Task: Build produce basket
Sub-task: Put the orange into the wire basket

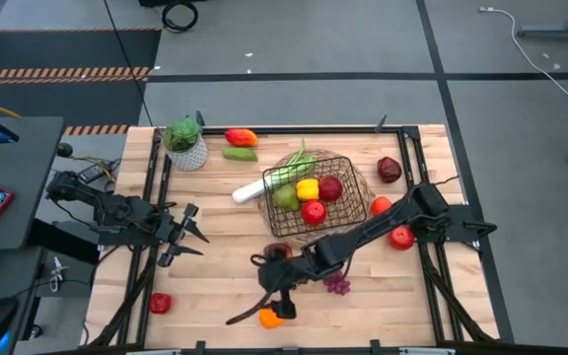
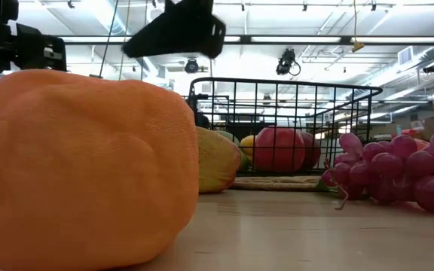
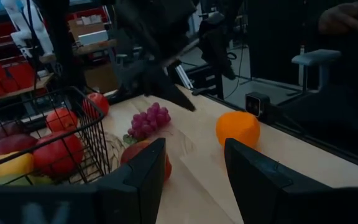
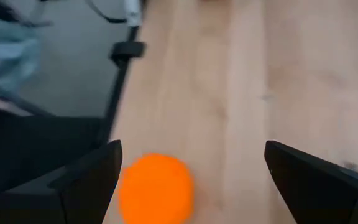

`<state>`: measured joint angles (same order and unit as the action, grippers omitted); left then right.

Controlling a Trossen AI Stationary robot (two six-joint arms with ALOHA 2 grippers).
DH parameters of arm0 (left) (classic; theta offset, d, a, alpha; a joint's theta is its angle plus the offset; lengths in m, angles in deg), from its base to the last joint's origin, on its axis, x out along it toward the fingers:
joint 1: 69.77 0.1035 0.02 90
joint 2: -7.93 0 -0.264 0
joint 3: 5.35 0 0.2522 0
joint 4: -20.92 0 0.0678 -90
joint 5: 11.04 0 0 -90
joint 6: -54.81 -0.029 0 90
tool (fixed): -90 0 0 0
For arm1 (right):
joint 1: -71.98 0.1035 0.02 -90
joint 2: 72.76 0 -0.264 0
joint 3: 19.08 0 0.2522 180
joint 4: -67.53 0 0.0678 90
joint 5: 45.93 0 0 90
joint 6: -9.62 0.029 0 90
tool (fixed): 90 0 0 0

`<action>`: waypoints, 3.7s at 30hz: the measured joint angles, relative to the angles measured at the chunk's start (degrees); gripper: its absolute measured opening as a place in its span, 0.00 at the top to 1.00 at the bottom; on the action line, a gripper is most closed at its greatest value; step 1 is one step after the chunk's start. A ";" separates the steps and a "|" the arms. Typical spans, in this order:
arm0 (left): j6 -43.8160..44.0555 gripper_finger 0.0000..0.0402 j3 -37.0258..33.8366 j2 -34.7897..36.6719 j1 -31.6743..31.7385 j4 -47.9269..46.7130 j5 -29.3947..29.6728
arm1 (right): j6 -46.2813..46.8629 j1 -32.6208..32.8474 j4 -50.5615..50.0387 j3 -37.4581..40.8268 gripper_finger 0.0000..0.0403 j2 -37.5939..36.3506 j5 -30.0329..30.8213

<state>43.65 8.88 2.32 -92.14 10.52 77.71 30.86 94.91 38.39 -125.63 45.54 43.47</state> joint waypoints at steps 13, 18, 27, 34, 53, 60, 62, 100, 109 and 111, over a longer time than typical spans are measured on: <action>0.00 0.57 0.00 -0.02 0.00 0.10 0.00 | -15.80 7.12 22.21 12.23 0.01 0.23 14.69; -0.02 0.57 0.00 -0.02 0.00 0.09 -0.01 | -17.92 9.05 29.30 12.46 0.01 4.56 18.03; -0.02 0.57 0.00 -0.01 0.00 0.05 0.00 | -17.21 8.33 32.77 12.43 0.01 9.32 17.35; 0.00 0.57 0.00 -0.02 0.00 -0.15 0.00 | -16.70 7.84 31.66 12.35 0.01 11.15 14.61; 0.00 0.57 0.00 -0.02 0.02 -0.29 0.01 | -12.86 6.98 25.39 12.36 0.26 9.97 15.54; 0.00 0.57 0.00 -0.02 0.02 -0.29 0.01 | -12.14 6.24 18.43 12.41 0.20 2.03 16.02; 0.01 0.57 0.00 -0.02 0.02 -0.29 0.01 | -10.63 5.74 15.29 12.43 0.21 -0.74 16.33; 0.02 0.57 0.00 -0.02 0.02 -0.29 0.01 | 40.45 -5.58 -0.75 12.37 0.19 -19.23 8.35; 0.01 0.57 0.00 -0.02 0.02 -0.29 0.00 | 18.49 -5.94 -4.65 12.37 0.19 -18.92 5.27; 0.02 0.57 0.00 -0.02 0.02 -0.29 0.02 | 10.91 -5.96 -4.82 12.37 0.19 -18.92 4.96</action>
<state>43.68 8.88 2.30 -92.12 10.23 77.73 41.76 88.94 33.57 -113.26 26.61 48.43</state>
